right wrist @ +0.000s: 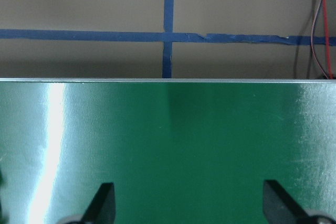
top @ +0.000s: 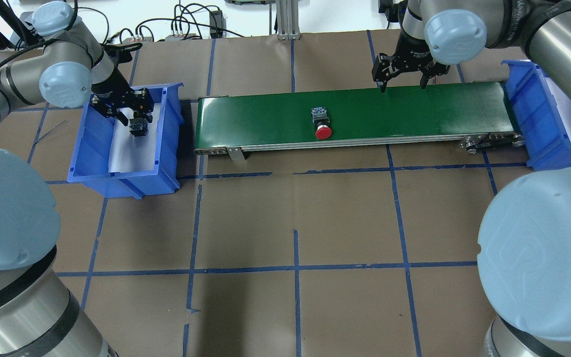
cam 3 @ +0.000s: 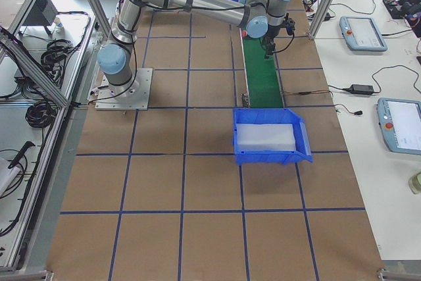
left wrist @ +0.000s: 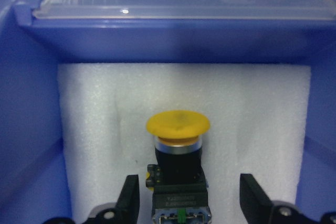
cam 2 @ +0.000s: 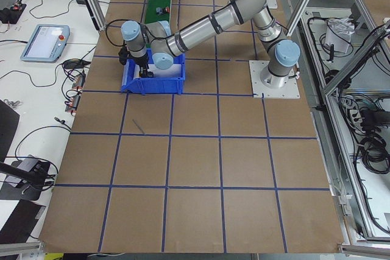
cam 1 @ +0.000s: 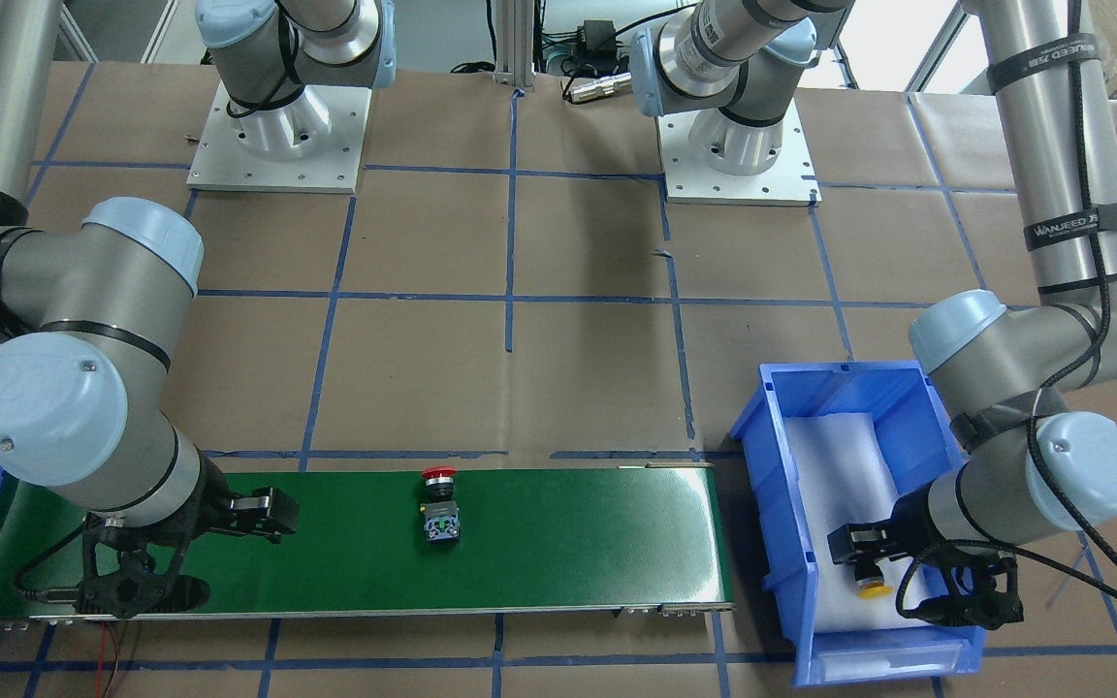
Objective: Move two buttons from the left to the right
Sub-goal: 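Lower the left gripper and grasp the yellow-capped button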
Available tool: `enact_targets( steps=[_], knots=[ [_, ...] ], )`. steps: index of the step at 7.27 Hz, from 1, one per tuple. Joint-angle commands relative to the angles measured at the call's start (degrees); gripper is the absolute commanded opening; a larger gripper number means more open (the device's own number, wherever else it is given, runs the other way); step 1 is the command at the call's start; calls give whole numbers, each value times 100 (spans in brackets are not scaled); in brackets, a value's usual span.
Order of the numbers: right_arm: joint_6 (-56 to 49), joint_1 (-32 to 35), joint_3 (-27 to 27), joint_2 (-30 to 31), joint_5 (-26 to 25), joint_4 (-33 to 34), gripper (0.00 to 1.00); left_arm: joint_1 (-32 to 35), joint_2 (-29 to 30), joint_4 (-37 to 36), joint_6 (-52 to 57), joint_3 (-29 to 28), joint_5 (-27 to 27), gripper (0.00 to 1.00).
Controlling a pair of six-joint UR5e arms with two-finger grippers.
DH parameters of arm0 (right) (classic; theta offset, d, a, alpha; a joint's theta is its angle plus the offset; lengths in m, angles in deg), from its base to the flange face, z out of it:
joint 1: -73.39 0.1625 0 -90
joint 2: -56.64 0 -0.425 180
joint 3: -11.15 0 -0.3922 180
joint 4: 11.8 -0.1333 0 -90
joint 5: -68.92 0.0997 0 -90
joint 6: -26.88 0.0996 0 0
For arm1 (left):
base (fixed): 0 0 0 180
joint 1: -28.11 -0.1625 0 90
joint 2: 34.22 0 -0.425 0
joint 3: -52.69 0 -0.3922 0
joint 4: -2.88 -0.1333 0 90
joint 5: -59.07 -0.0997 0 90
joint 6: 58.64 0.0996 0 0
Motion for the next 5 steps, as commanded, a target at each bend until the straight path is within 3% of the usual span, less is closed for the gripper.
enact_targets(
  steps=[1,2,4,5],
  knots=[
    [0,-4,0,-2,0,2,100,-4,13,-2,-8,27,-8,71],
    [0,-4,-9,-2,0,2,100,-4,13,-2,-17,27,-16,60],
    [0,-30,-9,-10,0,2,100,5,4,7,35,44,-34,20],
    [0,-30,-9,-10,0,2,100,5,-5,7,45,44,-43,18]
  ],
)
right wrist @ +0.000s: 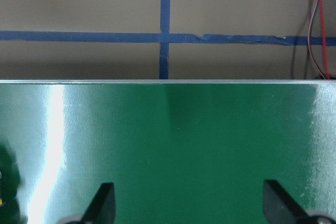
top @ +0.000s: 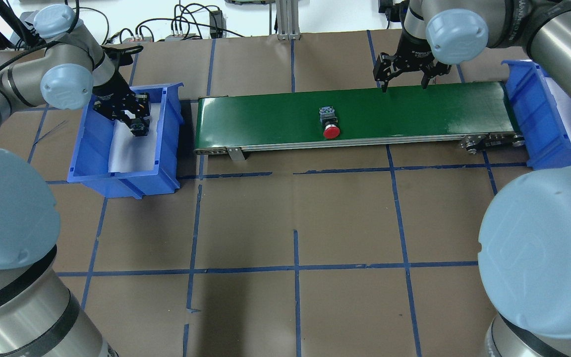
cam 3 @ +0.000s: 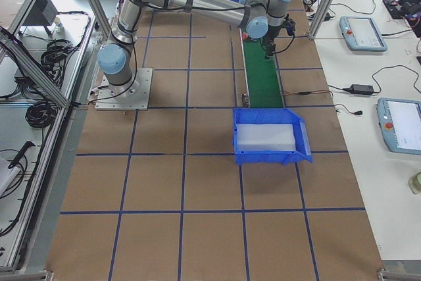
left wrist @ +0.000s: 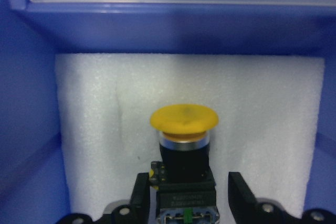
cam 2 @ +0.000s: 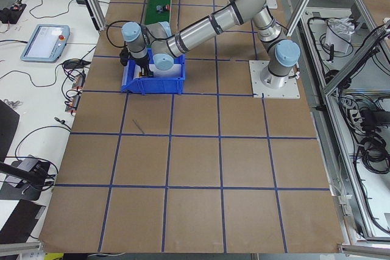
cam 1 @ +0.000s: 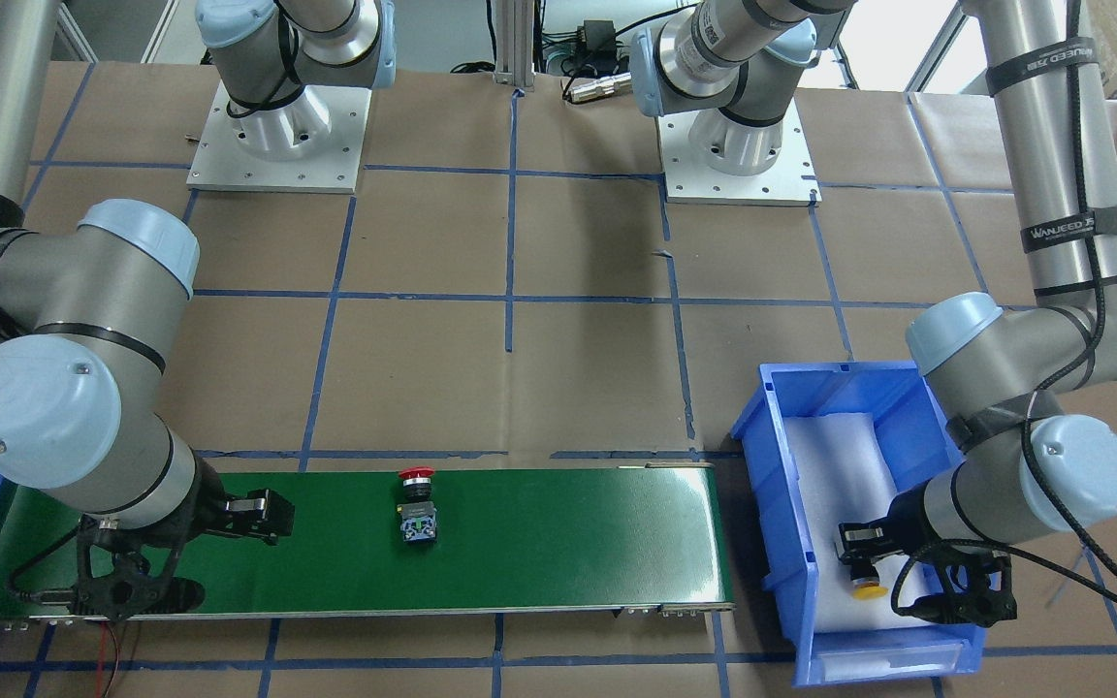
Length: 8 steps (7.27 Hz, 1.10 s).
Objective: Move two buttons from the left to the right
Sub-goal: 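Lower the left gripper and grasp the yellow-capped button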
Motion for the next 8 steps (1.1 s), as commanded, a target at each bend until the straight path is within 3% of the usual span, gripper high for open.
enact_targets(
  steps=[1,6,8],
  knots=[
    [0,-4,-1,-1,0,-9,100,4,-60,3,28,-23,-11,18],
    [97,39,-1,7,0,53,100,48,-945,485,11,-49,-29,18],
    [184,48,-1,-1,-18,88,100,92,-1167,627,-50,-41,-274,18]
  ],
)
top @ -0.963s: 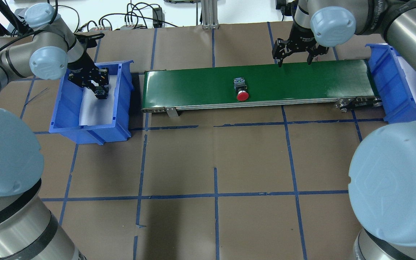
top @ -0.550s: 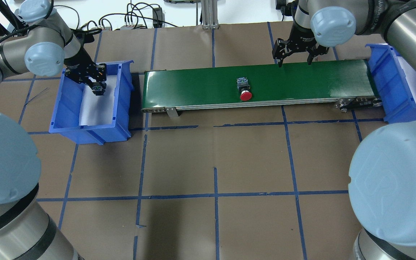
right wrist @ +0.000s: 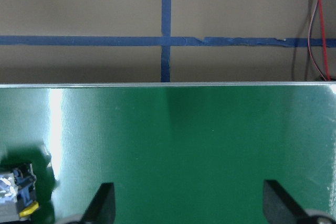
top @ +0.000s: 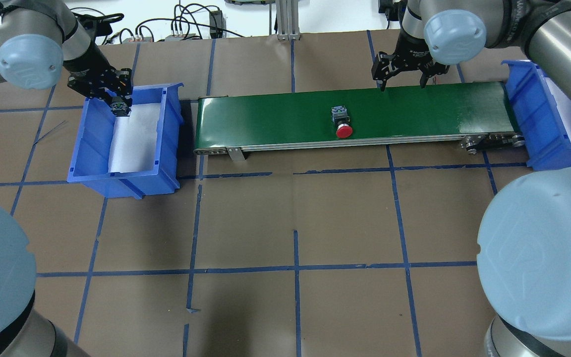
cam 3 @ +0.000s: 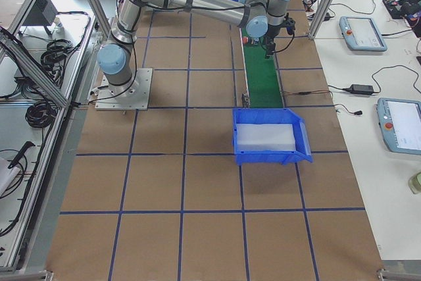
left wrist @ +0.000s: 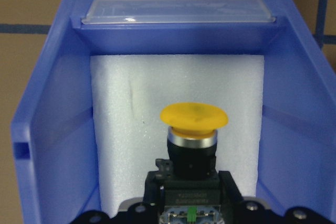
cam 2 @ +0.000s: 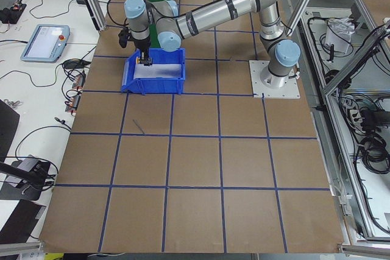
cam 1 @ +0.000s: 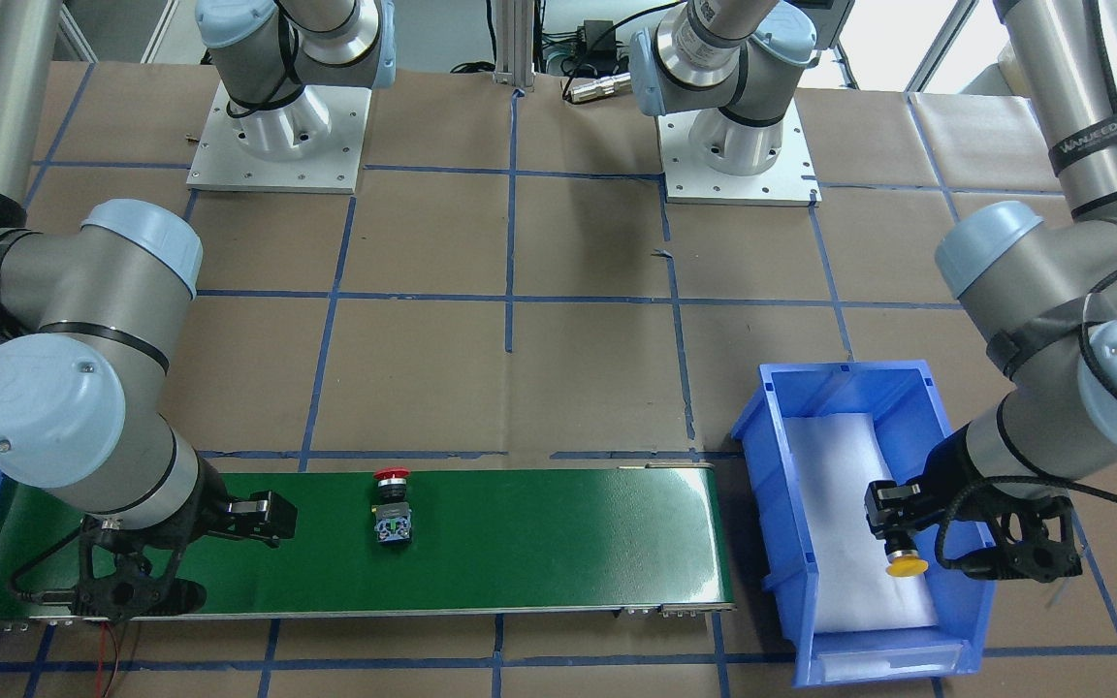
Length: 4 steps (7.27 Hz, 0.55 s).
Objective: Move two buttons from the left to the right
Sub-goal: 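Lift the yellow-capped button and carry it over the conveyor belt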
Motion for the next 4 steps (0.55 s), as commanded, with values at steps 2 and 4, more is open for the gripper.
enact_targets(
  steps=[2,4],
  knots=[
    [197,7,-8,-23,0,52,100,61,-476,367,-108,-103,-110,18],
    [328,7,-8,-40,0,70,100,542,-662,385,-424,-86,-154,18]
  ],
)
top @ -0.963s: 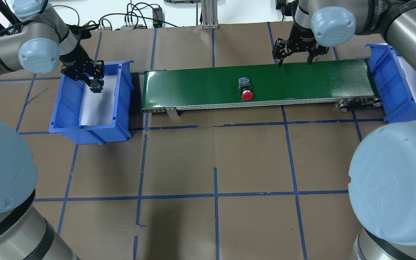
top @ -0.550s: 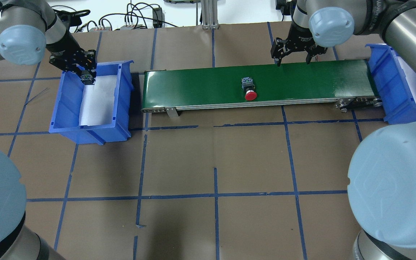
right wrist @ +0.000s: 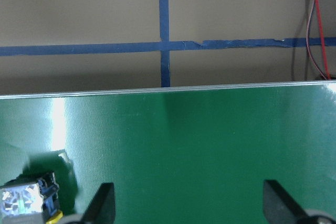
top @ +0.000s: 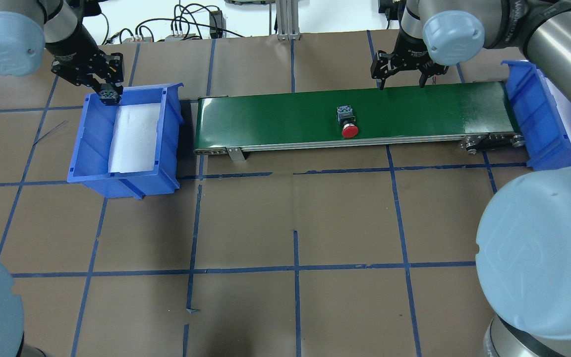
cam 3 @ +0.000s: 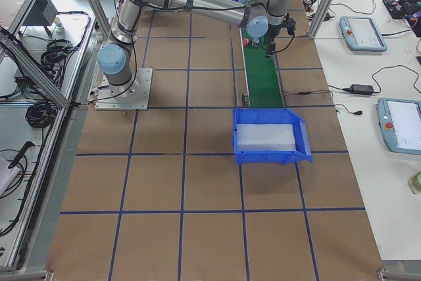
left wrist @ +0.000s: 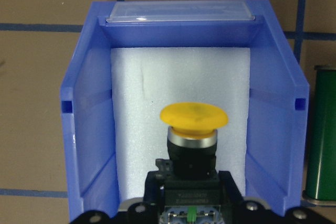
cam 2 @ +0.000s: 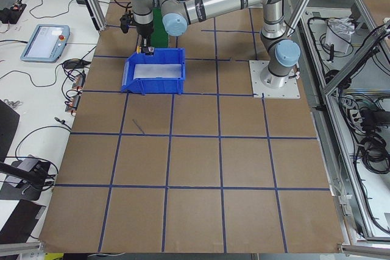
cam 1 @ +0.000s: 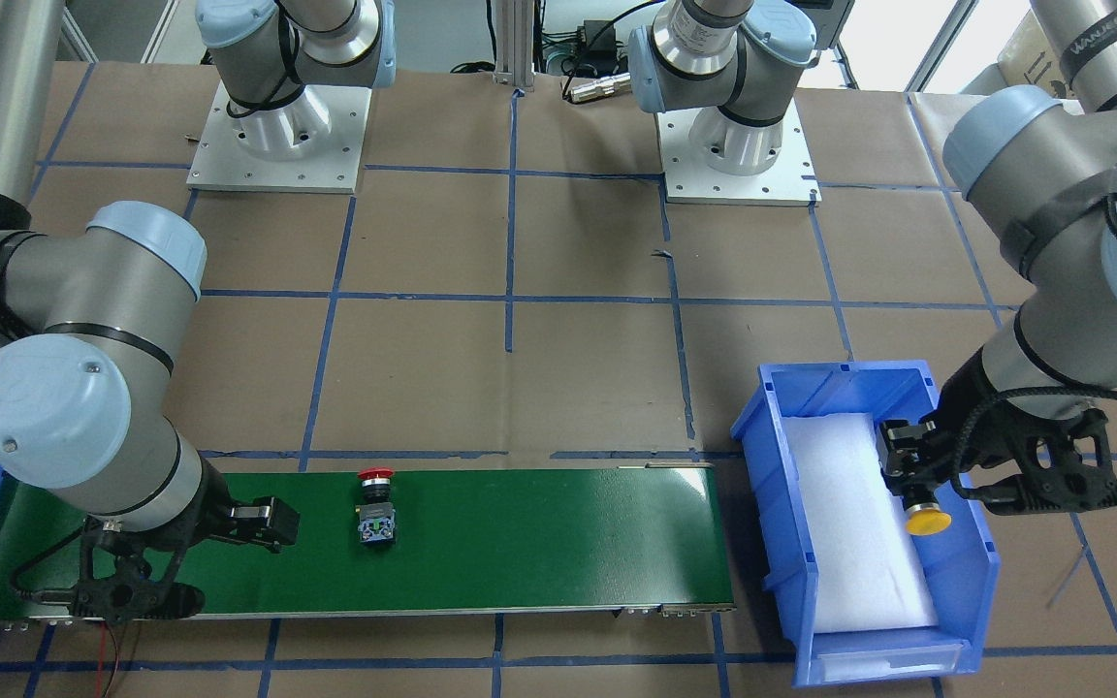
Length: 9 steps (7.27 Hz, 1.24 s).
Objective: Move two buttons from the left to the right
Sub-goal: 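Lift the yellow-capped button and carry it over the conveyor belt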
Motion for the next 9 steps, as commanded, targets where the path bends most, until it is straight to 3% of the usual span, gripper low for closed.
enact_targets(
  steps=[1,3,6,9],
  knots=[
    [137,0,-1,-41,0,12,100,525,-142,-41,-350,15,-39,18],
    [85,0,43,-50,-9,134,100,816,16,-242,-1043,67,-22,18],
    [58,9,61,-58,9,135,100,1028,332,-550,-1116,77,-13,18],
    [67,174,61,-137,9,143,100,1361,1244,-1383,-1178,-2,-48,18]
  ],
)
